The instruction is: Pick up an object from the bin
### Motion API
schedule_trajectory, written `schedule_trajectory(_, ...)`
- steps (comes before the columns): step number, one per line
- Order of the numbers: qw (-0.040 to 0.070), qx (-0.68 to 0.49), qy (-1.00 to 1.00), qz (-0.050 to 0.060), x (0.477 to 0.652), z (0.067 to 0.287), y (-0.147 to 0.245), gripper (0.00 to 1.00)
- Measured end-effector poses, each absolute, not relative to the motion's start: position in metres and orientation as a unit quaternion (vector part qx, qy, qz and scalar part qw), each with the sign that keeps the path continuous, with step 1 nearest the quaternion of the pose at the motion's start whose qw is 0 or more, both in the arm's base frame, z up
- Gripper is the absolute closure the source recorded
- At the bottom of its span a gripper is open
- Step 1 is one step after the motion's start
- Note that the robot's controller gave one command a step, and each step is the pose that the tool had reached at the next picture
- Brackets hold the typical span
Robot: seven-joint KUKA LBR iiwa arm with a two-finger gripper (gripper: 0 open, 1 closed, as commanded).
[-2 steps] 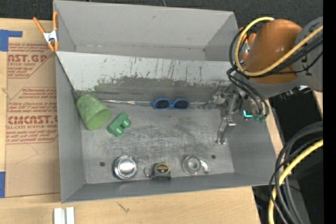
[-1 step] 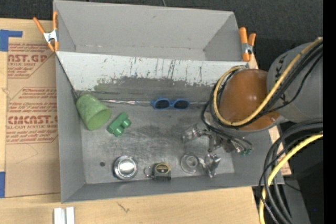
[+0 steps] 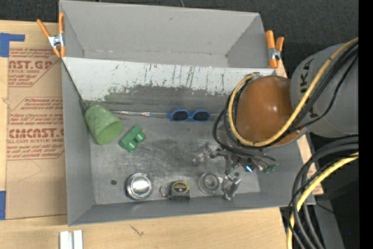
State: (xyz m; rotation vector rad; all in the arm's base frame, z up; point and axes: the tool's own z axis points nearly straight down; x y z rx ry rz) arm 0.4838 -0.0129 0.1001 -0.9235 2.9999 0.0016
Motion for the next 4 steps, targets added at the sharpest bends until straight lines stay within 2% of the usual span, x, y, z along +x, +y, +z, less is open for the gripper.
schedule_trajectory(1, 0.001, -0.241, 0.970, 0.000, 0.489, 0.099, -0.056, 0.00)
schedule_trajectory(2, 0.012, -0.311, 0.950, -0.004, 0.488, 0.075, -0.022, 0.00)
schedule_trajectory(3, 0.013, -0.283, 0.959, 0.000, 0.487, 0.074, -0.044, 0.00)
schedule_trajectory(4, 0.010, -0.283, 0.959, -0.001, 0.486, 0.074, -0.045, 1.00)
